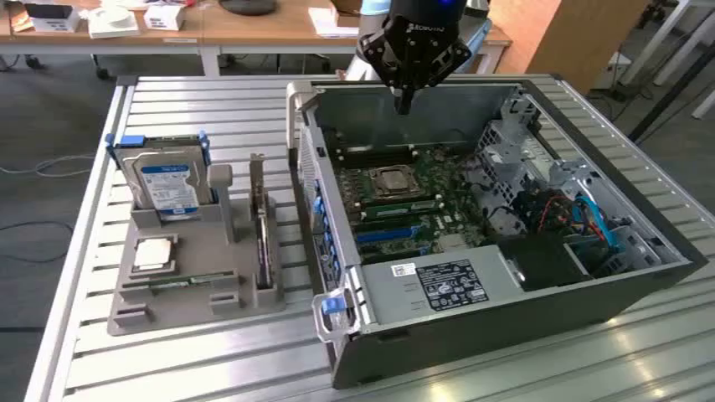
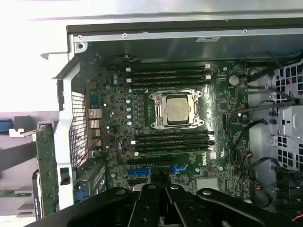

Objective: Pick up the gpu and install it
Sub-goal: 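Reach for the gpu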

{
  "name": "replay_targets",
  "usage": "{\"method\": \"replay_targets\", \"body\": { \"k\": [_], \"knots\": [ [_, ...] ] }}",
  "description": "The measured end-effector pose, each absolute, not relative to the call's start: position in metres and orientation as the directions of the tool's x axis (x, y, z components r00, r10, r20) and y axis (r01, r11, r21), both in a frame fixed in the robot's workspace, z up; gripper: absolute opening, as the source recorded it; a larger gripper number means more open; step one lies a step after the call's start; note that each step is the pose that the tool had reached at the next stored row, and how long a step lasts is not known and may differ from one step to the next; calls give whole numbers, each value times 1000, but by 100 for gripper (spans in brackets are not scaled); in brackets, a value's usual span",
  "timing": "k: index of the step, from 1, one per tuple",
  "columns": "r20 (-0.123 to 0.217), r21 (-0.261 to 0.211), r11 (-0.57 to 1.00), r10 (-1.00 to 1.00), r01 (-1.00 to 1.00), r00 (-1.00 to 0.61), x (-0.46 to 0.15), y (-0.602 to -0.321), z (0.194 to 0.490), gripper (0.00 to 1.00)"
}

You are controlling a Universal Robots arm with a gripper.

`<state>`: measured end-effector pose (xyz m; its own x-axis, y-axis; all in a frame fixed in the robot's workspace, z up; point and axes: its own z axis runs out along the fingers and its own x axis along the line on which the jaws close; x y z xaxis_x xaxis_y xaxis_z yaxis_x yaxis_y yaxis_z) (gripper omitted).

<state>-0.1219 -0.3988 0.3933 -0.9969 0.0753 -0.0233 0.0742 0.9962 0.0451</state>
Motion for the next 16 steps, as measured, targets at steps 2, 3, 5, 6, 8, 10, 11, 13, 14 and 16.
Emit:
{"method": "replay_targets", "body": {
  "k": [2, 3, 5, 6, 8, 10, 11, 13, 14, 16],
  "knots": [
    [-23, 45, 996, 75, 74, -997, -122, -399, 393, 11],
    [-23, 45, 996, 75, 74, -997, -122, -399, 393, 11],
    [-23, 45, 996, 75, 74, -997, -122, -399, 393, 11],
    [-23, 45, 996, 75, 74, -997, -122, -399, 393, 11],
    [-23, 45, 996, 75, 74, -997, -122, -399, 393, 11],
    [-23, 45, 996, 75, 74, -997, -122, -399, 393, 11],
    [-23, 45, 996, 75, 74, -997, -122, -399, 393, 11],
    [-23, 45, 996, 75, 74, -997, -122, -399, 393, 11],
    [-23, 45, 996, 75, 74, -997, -123, -399, 393, 11],
    [-23, 45, 996, 75, 74, -997, -126, -399, 393, 11]
  ]
}}
